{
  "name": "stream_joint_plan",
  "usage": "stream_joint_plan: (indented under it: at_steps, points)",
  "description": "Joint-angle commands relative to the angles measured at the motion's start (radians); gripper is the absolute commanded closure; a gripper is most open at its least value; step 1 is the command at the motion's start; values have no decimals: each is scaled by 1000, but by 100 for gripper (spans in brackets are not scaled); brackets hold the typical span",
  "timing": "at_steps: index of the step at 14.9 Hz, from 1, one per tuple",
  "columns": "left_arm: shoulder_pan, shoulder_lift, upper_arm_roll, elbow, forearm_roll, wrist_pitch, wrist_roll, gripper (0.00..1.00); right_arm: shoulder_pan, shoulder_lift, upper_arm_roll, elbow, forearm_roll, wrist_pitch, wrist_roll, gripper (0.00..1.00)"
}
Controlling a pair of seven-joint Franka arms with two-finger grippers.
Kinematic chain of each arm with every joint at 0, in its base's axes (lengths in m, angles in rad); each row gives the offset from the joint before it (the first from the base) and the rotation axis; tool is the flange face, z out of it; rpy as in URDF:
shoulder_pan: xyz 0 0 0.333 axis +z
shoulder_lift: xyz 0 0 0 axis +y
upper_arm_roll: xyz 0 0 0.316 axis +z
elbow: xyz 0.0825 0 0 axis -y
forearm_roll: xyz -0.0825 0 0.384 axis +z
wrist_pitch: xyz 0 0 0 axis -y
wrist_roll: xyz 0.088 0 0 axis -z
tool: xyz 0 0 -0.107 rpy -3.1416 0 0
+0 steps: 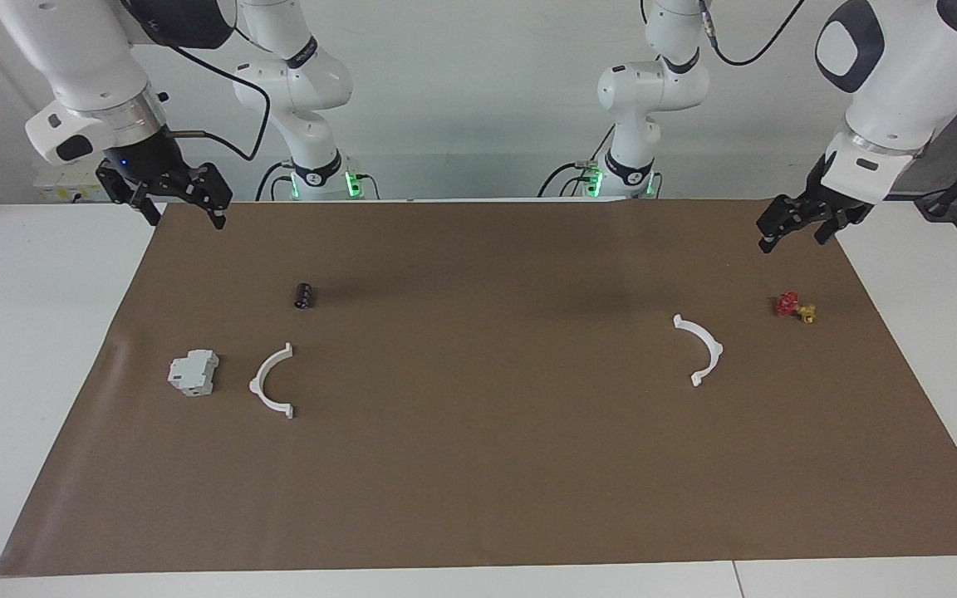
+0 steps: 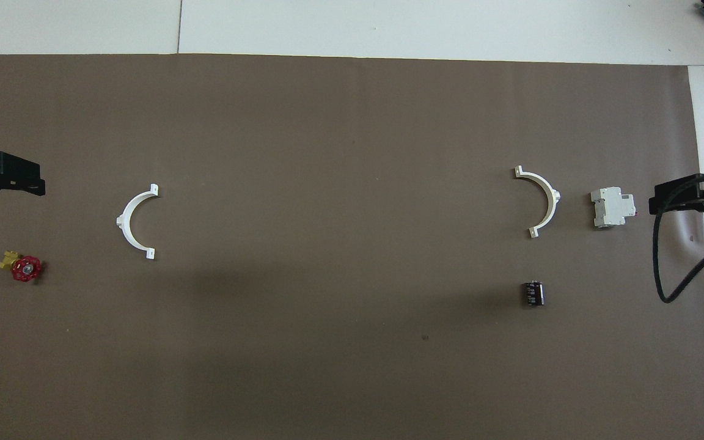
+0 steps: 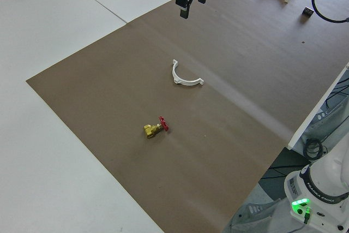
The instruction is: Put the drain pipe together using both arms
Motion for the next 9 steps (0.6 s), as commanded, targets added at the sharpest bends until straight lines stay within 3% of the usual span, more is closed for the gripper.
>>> stream_joint_plan:
  at_steps: [1,6,9]
  points:
    - [2,-31,3,-37,-8,22,5,0,-11,-11,11,-18,-14,20,-1,0]
    - [2,-31,3,-37,-8,20,5,0,-13,-13,11,-25,-13,23,-4,0]
    - [2,-31,3,-37,-8,20,5,0,-14,-32,11,-96,0,87,-38,0]
